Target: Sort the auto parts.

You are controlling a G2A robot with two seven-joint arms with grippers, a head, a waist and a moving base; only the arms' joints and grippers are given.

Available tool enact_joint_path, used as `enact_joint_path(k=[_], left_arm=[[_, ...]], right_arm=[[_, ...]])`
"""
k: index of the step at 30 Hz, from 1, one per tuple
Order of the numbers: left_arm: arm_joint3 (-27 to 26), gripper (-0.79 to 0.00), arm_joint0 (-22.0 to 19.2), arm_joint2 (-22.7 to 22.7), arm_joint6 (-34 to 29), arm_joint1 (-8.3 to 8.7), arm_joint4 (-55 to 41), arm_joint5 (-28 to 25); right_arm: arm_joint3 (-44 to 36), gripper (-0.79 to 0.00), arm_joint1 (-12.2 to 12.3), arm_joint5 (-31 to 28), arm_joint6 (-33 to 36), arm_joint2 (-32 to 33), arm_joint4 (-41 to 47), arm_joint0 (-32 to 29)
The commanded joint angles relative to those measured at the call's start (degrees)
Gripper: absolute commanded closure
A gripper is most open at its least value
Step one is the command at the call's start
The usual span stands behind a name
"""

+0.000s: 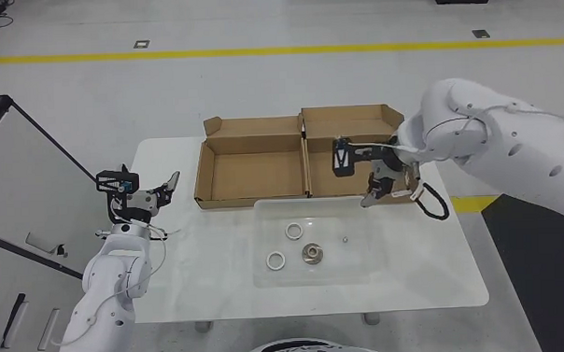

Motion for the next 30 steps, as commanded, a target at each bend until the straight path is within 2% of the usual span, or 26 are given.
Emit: enact_joint_path(k=[1, 6, 21, 30], left_arm=[[0.0, -0.785, 0.0, 0.0, 0.0, 0.0, 0.0, 0.0], [0.0, -0.785, 0.0, 0.0, 0.0, 0.0, 0.0, 0.0], [0.0, -0.785, 0.0, 0.0, 0.0, 0.0, 0.0, 0.0], [0.0, -0.785, 0.0, 0.0, 0.0, 0.0, 0.0, 0.0]], right_arm=[[-0.65, -0.785, -0.2, 0.36, 0.36, -0.37, 0.51, 0.71], [-2.43, -0.785, -1.32, 2.09, 2.09, -0.37, 0.75, 0.72], [-3.63, -0.785, -7.56, 7.8, 7.8, -0.37, 0.24, -2.61], [-2.49, -0.782, -9.04, 8.49, 8.49, -0.37, -0.86, -4.69]])
